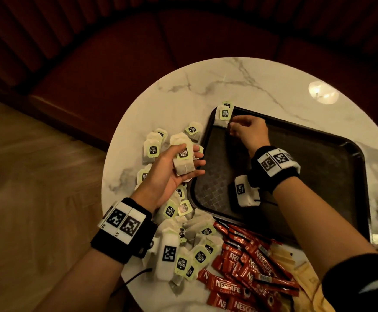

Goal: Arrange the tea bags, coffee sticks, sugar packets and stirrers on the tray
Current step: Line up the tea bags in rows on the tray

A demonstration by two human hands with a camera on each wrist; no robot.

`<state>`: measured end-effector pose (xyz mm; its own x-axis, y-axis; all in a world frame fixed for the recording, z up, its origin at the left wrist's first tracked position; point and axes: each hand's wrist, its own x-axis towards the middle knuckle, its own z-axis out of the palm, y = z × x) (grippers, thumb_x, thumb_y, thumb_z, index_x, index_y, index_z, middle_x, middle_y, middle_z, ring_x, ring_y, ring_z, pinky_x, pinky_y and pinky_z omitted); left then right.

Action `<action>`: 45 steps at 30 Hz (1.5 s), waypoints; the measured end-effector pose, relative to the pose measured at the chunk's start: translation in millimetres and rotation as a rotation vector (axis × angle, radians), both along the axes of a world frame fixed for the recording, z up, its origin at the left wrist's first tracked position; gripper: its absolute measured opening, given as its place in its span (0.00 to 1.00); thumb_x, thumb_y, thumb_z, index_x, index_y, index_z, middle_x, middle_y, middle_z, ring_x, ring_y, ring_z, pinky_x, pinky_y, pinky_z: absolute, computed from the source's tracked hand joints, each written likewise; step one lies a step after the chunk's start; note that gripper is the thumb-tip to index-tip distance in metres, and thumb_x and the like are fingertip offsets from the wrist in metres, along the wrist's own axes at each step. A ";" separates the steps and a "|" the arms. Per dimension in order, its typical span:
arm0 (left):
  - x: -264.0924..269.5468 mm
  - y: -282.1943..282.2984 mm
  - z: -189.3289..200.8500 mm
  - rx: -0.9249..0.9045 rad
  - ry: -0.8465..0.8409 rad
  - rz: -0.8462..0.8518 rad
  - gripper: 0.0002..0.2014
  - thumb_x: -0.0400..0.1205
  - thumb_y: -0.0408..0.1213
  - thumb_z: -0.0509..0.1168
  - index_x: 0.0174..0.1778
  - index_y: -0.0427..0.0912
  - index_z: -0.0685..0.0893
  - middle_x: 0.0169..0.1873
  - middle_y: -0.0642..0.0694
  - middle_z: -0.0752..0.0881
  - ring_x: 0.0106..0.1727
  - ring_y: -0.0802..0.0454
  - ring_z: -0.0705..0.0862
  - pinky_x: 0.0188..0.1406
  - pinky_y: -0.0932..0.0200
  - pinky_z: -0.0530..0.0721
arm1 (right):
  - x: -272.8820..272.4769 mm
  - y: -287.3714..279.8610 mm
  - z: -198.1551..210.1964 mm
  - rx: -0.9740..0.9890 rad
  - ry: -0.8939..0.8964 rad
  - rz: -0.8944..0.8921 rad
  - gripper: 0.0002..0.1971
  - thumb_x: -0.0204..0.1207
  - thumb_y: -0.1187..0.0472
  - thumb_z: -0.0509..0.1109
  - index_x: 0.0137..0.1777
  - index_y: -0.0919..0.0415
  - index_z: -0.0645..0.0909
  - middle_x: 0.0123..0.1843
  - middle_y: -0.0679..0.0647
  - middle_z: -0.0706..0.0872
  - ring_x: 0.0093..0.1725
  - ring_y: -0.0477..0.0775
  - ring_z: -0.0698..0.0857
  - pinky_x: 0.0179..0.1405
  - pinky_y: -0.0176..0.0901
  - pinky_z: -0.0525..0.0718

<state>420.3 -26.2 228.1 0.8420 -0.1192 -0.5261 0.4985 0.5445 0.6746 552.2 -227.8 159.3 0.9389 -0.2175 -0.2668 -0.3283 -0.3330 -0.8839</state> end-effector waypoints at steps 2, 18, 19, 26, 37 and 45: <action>1.3 -0.3 1.1 -0.018 -0.011 -0.002 0.15 0.88 0.38 0.54 0.53 0.34 0.84 0.45 0.40 0.88 0.47 0.46 0.88 0.48 0.52 0.89 | -20.5 5.5 20.0 0.045 -0.020 0.086 0.08 0.80 0.61 0.72 0.57 0.58 0.86 0.48 0.52 0.89 0.43 0.46 0.89 0.50 0.45 0.90; 0.9 -15.3 16.0 0.037 -0.190 0.047 0.14 0.84 0.43 0.61 0.59 0.37 0.83 0.52 0.38 0.89 0.55 0.47 0.88 0.59 0.52 0.84 | -123.2 42.1 81.3 0.710 0.048 0.277 0.13 0.72 0.69 0.74 0.57 0.68 0.81 0.46 0.64 0.86 0.40 0.51 0.89 0.43 0.37 0.88; 1.2 -15.1 17.3 0.021 -0.182 0.074 0.15 0.83 0.42 0.63 0.59 0.35 0.83 0.53 0.37 0.89 0.56 0.46 0.88 0.61 0.52 0.84 | -123.6 40.9 82.2 0.711 0.033 0.268 0.12 0.74 0.70 0.73 0.58 0.68 0.82 0.47 0.65 0.87 0.42 0.51 0.89 0.44 0.37 0.88; -2.6 -14.8 21.8 -0.022 -0.231 0.086 0.24 0.75 0.41 0.68 0.64 0.29 0.81 0.55 0.37 0.89 0.56 0.47 0.89 0.58 0.55 0.87 | -123.9 33.8 89.0 0.637 -0.059 0.285 0.09 0.77 0.72 0.72 0.55 0.66 0.87 0.50 0.59 0.92 0.48 0.52 0.90 0.50 0.36 0.88; -0.5 -9.1 14.6 0.066 -0.150 0.122 0.07 0.83 0.34 0.66 0.56 0.38 0.83 0.35 0.51 0.87 0.38 0.59 0.85 0.37 0.64 0.85 | -108.4 18.3 67.0 0.541 -0.093 0.104 0.07 0.73 0.67 0.77 0.50 0.59 0.88 0.50 0.56 0.93 0.52 0.51 0.90 0.54 0.41 0.87; -3.0 -0.8 11.4 -0.115 0.031 0.130 0.14 0.85 0.35 0.56 0.61 0.32 0.79 0.47 0.35 0.82 0.50 0.43 0.84 0.51 0.55 0.88 | -46.0 -1.3 10.9 0.383 0.075 -0.105 0.05 0.77 0.70 0.74 0.45 0.59 0.86 0.46 0.56 0.90 0.42 0.47 0.90 0.41 0.34 0.86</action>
<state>417.3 -26.9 239.5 0.8377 -0.0707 -0.5415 0.4384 0.6784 0.5896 506.3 -229.1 170.2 0.8916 -0.1829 -0.4142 -0.4115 0.0545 -0.9098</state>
